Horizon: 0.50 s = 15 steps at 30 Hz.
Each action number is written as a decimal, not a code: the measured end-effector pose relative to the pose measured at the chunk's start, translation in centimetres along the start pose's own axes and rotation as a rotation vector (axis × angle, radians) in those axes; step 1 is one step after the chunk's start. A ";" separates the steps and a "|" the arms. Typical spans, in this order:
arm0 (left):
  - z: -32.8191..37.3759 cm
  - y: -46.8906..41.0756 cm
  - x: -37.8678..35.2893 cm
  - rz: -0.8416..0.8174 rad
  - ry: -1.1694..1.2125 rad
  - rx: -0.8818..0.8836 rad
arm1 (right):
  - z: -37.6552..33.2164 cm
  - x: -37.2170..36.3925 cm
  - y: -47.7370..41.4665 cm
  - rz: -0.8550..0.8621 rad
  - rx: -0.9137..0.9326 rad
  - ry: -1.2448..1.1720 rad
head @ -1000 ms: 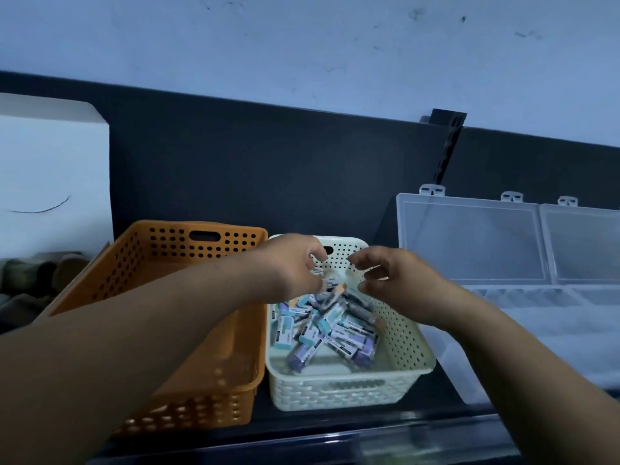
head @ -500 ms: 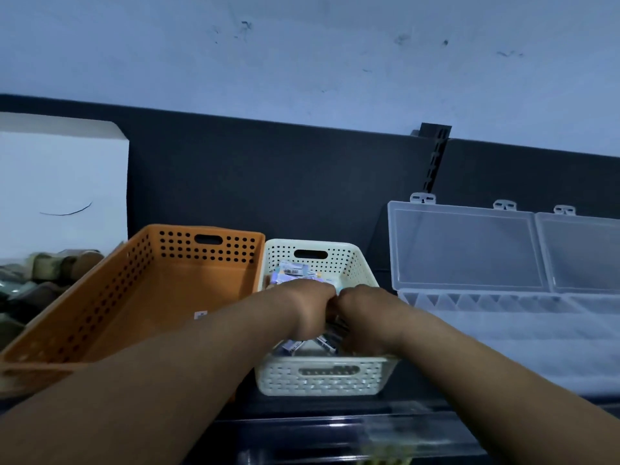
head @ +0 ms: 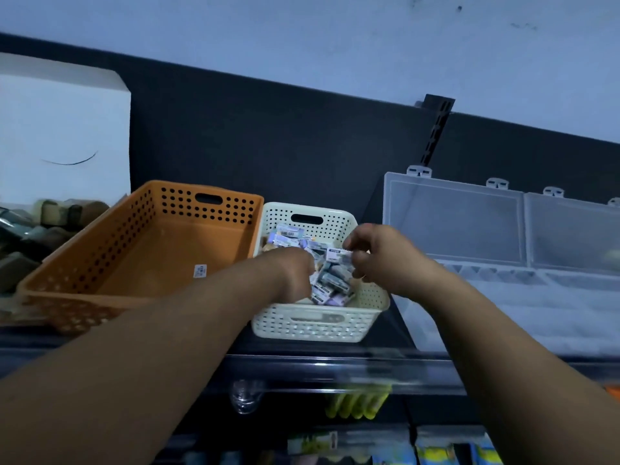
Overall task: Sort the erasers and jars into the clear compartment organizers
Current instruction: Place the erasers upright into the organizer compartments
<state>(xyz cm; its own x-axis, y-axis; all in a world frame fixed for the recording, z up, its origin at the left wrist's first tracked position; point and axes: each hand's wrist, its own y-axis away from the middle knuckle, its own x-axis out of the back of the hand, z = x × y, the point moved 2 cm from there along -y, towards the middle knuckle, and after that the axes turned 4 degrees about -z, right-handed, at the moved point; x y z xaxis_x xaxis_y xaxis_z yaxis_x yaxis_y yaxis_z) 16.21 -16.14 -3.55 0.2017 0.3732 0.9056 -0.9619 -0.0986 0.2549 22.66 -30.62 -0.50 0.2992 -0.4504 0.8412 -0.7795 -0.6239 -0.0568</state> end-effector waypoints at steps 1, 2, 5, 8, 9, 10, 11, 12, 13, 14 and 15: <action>0.1 -0.1 -0.1 0.011 -0.008 0.009 | 0.5 0.3 0.4 0.013 -0.019 -0.105; 0.3 -0.1 -0.2 0.020 -0.018 0.020 | 1.0 0.6 0.8 0.029 -0.032 -0.196; 0.9 -0.6 -0.4 0.061 -0.046 0.079 | 2.6 1.6 1.4 0.057 -0.059 -0.418; 1.6 -1.9 -0.3 0.098 -0.057 0.134 | 4.1 2.7 1.6 0.028 -0.051 -0.544; 2.0 -2.3 -0.4 0.108 -0.076 0.152 | 4.6 3.1 1.5 0.010 -0.039 -0.561; 2.4 -2.8 -0.5 0.124 -0.099 0.166 | 5.2 3.4 1.4 -0.011 -0.028 -0.578; 2.7 -3.0 -0.6 0.141 -0.115 0.178 | 5.5 3.7 1.2 -0.032 -0.018 -0.597; 3.1 -3.3 -0.8 0.153 -0.121 0.195 | 6.0 4.0 0.9 -0.060 -0.009 -0.614; 3.4 -3.4 -0.9 0.161 -0.126 0.214 | 6.5 4.3 0.6 -0.088 -0.002 -0.622; 3.7 -3.6 -1.0 0.165 -0.131 0.234 | 7.0 4.6 0.3 -0.114 0.008 -0.617; 3.9 -3.7 -1.0 0.163 -0.126 0.256 | 7.6 4.8 -0.1 -0.135 0.021 -0.605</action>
<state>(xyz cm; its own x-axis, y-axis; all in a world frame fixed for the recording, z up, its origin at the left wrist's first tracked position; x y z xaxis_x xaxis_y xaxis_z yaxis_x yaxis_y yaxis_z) 20.24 -19.73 -4.13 0.0850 0.2180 0.9722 -0.9091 -0.3824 0.1653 28.36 -37.61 -0.50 0.6581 -0.6450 0.3884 -0.7037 -0.7103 0.0127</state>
